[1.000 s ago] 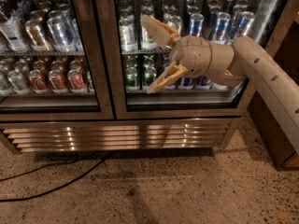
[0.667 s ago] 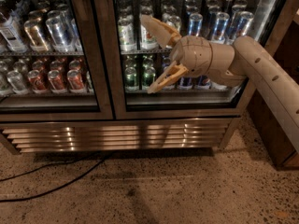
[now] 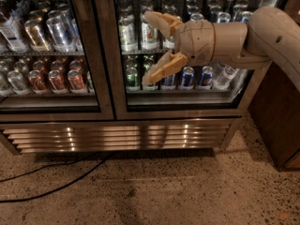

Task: Open right fridge door

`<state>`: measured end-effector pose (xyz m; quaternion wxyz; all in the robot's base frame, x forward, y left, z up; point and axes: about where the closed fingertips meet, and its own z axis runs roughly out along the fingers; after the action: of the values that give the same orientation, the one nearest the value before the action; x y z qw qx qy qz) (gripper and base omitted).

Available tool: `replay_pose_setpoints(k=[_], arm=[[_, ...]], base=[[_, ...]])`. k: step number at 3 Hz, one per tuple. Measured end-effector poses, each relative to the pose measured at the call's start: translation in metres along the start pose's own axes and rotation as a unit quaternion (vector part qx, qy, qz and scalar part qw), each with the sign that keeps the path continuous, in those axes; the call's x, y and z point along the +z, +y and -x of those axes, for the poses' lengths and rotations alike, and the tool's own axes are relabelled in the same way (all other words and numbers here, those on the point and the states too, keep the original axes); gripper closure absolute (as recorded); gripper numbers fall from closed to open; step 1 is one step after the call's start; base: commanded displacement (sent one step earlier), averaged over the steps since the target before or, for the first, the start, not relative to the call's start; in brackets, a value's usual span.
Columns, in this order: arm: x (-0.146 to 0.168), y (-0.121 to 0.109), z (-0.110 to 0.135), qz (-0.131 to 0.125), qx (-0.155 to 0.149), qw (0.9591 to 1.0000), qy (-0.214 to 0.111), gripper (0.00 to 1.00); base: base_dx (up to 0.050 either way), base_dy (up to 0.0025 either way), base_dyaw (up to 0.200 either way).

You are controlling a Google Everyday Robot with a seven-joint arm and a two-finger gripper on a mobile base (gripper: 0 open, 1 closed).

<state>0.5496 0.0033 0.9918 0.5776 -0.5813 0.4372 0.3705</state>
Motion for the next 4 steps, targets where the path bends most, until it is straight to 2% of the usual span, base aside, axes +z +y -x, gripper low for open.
replay_pose_setpoints(k=[1, 2, 3, 4], arm=[[0.0009, 0.001, 0.0044, 0.001, -0.001, 1.0, 0.006, 0.0], [0.0025, 0.0003, 0.0038, 0.008, 0.025, 0.9997, -0.003, 0.0], [0.0008, -0.003, 0.0092, 0.006, 0.079, 0.9968, -0.013, 0.0], [0.0008, -0.0031, 0.0091, 0.006, 0.079, 0.9968, -0.013, 0.0]], base=[[0.0, 0.0, 0.0], [0.0, 0.0, 0.0], [0.0, 0.0, 0.0], [0.0, 0.0, 0.0]])
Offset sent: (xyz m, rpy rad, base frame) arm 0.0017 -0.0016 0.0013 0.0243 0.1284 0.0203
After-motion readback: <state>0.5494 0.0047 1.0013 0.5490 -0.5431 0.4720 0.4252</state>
